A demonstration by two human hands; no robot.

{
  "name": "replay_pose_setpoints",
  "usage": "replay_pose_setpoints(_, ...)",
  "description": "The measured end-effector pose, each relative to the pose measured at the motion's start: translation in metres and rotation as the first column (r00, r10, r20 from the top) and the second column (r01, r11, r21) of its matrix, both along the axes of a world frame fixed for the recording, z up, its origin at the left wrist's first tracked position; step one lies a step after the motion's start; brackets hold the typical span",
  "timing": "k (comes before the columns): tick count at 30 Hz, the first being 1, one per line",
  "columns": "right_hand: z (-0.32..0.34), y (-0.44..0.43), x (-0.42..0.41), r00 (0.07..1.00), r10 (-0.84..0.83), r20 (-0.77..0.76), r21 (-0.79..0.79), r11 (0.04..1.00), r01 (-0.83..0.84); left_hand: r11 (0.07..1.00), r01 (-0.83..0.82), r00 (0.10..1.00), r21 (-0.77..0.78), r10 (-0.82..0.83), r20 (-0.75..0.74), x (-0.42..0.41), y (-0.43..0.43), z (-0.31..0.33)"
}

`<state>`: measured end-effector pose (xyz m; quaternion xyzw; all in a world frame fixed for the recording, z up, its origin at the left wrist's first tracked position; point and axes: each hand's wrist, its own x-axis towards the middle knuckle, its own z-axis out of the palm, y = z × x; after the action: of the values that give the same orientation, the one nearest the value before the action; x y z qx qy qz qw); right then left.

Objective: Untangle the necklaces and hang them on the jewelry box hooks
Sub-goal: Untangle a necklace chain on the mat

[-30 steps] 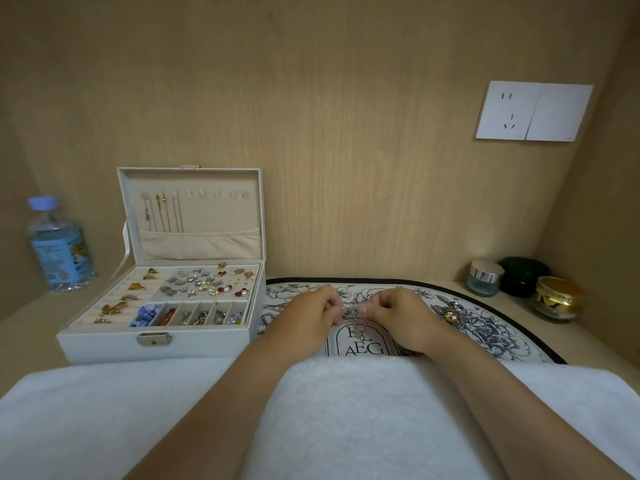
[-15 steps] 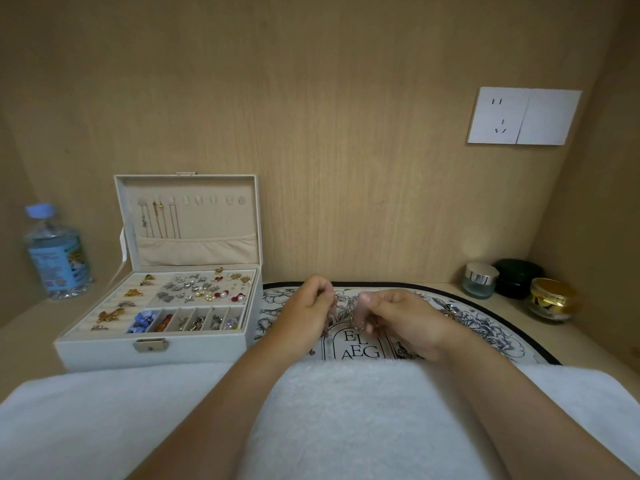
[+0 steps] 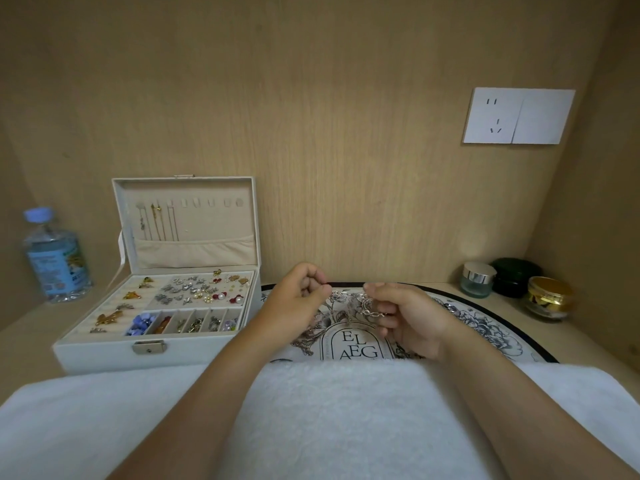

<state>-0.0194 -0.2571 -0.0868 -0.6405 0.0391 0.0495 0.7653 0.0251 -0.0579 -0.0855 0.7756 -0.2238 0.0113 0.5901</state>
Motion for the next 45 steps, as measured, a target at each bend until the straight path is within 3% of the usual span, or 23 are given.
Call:
replay_pose_setpoints(3,0.002,0.001,0.005,0.992,-0.106,0.073,0.118,0.988,0.097,0.980,0.019,0.978,-0.199,-0.060,-0.200,0.007,-0.002,-0.002)
replay_pose_setpoints(4,0.000,0.001,0.007,0.986,-0.131,0.102,0.069,0.990,0.125,0.976,0.012,0.973,-0.217,-0.062,-0.223,0.010,-0.002,-0.003)
replay_pose_setpoints(6,-0.006,0.004,0.009,0.978,-0.155,0.141,-0.214,0.960,0.183,0.991,0.012,0.974,-0.136,-0.042,-0.223,0.016,-0.002,-0.008)
replay_pose_setpoints(8,-0.013,0.009,0.011,0.971,-0.165,0.173,-0.468,0.854,0.229,1.000,0.010,0.981,0.019,-0.006,-0.196,0.020,-0.002,-0.014)
replay_pose_setpoints(10,-0.018,0.015,0.011,0.957,-0.129,0.259,-0.623,0.735,0.268,0.986,-0.035,0.993,0.164,0.052,-0.102,0.024,-0.001,-0.020)
replay_pose_setpoints(13,-0.019,0.033,0.008,0.938,-0.010,0.346,-0.787,0.541,0.296,0.926,-0.074,0.992,0.370,0.031,0.121,0.027,0.001,-0.029)
replay_pose_setpoints(16,-0.017,0.050,0.003,0.952,0.119,0.281,-0.920,0.315,0.232,0.893,-0.101,0.971,0.438,-0.008,0.239,0.027,0.004,-0.032)
replay_pose_setpoints(18,-0.018,0.053,0.003,0.956,0.173,0.236,-0.948,0.256,0.187,0.879,-0.113,0.957,0.464,-0.029,0.289,0.026,0.005,-0.034)
replay_pose_setpoints(24,-0.017,0.027,0.002,0.954,0.195,0.230,-0.960,0.207,0.189,0.849,-0.096,0.959,0.520,-0.062,0.277,0.027,0.006,-0.043)
replay_pose_setpoints(28,-0.016,0.008,-0.002,0.971,0.129,0.202,-0.966,0.188,0.176,0.828,-0.099,0.958,0.552,-0.070,0.277,0.026,0.007,-0.044)
replay_pose_setpoints(34,-0.009,-0.006,-0.006,0.980,-0.006,0.200,-0.979,-0.034,0.200,0.807,-0.013,0.965,0.591,-0.145,0.219,0.018,0.007,-0.044)
replay_pose_setpoints(36,-0.008,-0.008,-0.007,0.983,-0.006,0.185,-0.982,-0.041,0.185,0.769,-0.004,0.965,0.639,-0.165,0.205,0.016,0.006,-0.043)
replay_pose_setpoints(39,-0.010,-0.008,-0.007,0.974,0.047,0.223,-0.975,0.025,0.222,0.749,-0.023,0.962,0.662,-0.164,0.219,0.014,0.003,-0.042)
replay_pose_setpoints(43,-0.013,-0.003,-0.008,0.950,0.209,0.234,-0.951,0.251,0.179,0.682,-0.154,0.928,0.715,-0.149,0.341,0.013,0.001,-0.043)
replay_pose_setpoints(45,-0.012,-0.001,-0.010,0.948,0.258,0.184,-0.949,0.297,0.103,0.686,-0.192,0.915,0.701,-0.133,0.381,0.013,0.003,-0.043)
